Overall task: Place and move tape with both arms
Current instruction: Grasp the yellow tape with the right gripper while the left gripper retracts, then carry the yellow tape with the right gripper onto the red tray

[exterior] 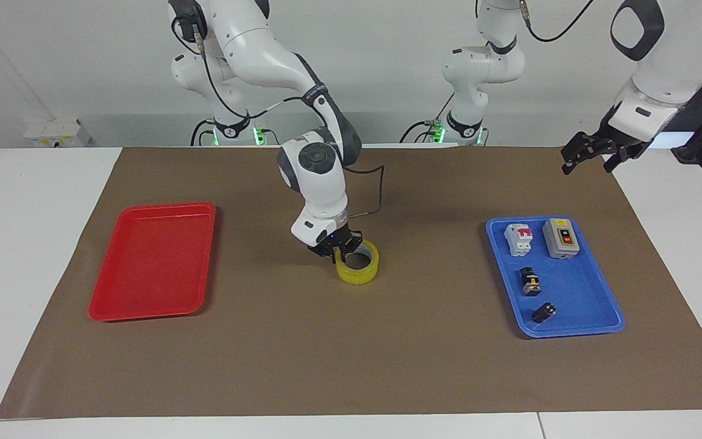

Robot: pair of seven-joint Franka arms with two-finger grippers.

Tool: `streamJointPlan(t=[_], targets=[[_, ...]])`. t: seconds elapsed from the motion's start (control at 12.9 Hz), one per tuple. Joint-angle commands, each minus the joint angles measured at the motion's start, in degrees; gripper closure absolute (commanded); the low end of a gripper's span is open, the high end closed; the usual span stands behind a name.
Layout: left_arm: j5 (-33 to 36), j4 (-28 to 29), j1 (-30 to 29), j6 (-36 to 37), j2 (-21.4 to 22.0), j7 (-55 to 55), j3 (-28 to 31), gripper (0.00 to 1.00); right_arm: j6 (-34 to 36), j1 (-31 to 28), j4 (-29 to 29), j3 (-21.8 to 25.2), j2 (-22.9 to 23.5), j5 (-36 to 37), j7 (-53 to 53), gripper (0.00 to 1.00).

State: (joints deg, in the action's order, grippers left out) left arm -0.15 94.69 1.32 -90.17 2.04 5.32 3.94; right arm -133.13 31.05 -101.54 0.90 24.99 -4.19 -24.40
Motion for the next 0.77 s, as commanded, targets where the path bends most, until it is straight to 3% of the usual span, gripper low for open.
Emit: streamJointPlan(t=[0.0,0.15,0.31,0.7], targets=[[-1.26,0.67,-1.32,0.08,0.86,2.15,-0.33,0.0,-0.04,-0.63,-1.48,0.15,-0.99,3.56,-0.48,1.0],[-1.35,-0.47,-1.23,0.25,0.42,1.97,-0.42,0.0,7.75,-2.73,4.3,0.07,-0.73,8.31,0.75,1.0],[-1.35,0.4,-0.88,-0.1,0.77,1.8,-0.51,0.0,15.85,-7.55,8.8,0.15,-1.51,8.41,8.18,1.0],[-1.35,0.14,-0.53,-0.19,0.68,1.53,-1.04,0.0,22.38,-25.74,5.4,0.15,-8.98,7.54,37.17,1.0]])
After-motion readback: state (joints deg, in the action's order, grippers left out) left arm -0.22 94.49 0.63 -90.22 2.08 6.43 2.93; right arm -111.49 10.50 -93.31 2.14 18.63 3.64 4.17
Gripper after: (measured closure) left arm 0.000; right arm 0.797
